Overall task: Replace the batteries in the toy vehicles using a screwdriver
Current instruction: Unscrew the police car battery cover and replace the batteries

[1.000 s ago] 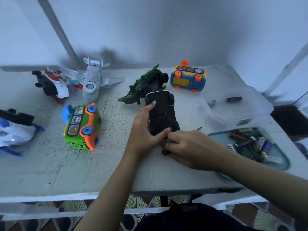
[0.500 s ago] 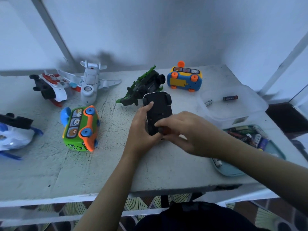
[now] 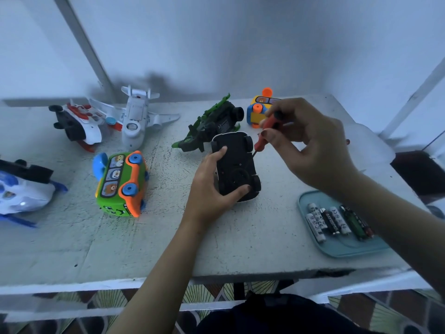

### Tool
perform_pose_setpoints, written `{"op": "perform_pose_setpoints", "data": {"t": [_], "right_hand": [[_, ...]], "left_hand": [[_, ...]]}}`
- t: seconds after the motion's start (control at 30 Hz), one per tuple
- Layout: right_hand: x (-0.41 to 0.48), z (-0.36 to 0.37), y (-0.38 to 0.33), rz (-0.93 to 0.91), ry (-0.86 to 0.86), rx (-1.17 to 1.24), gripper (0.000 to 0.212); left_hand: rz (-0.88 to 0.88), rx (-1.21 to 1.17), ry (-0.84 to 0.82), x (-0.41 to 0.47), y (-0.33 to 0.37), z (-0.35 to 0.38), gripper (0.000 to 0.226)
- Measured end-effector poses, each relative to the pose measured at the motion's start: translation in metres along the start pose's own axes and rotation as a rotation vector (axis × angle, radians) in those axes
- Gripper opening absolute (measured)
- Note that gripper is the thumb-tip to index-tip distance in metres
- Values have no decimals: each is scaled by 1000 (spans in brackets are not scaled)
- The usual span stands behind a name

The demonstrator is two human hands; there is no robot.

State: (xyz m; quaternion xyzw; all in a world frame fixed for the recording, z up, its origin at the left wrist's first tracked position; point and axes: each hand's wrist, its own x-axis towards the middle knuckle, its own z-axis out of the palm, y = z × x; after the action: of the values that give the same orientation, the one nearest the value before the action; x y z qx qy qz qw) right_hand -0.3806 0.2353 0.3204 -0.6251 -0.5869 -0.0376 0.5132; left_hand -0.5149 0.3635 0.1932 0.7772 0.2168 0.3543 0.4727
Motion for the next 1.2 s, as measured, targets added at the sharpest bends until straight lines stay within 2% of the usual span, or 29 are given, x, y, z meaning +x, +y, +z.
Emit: {"op": "perform_pose_setpoints", "data": {"t": [0.27, 1.2], "right_hand": [[0, 3, 1, -19, 43, 3, 16], [-2, 8, 10, -18, 10, 8, 15]], "left_hand": [[-9, -1, 6, 1, -1, 1, 82], [4, 2, 2, 2, -1, 0, 82]]}}
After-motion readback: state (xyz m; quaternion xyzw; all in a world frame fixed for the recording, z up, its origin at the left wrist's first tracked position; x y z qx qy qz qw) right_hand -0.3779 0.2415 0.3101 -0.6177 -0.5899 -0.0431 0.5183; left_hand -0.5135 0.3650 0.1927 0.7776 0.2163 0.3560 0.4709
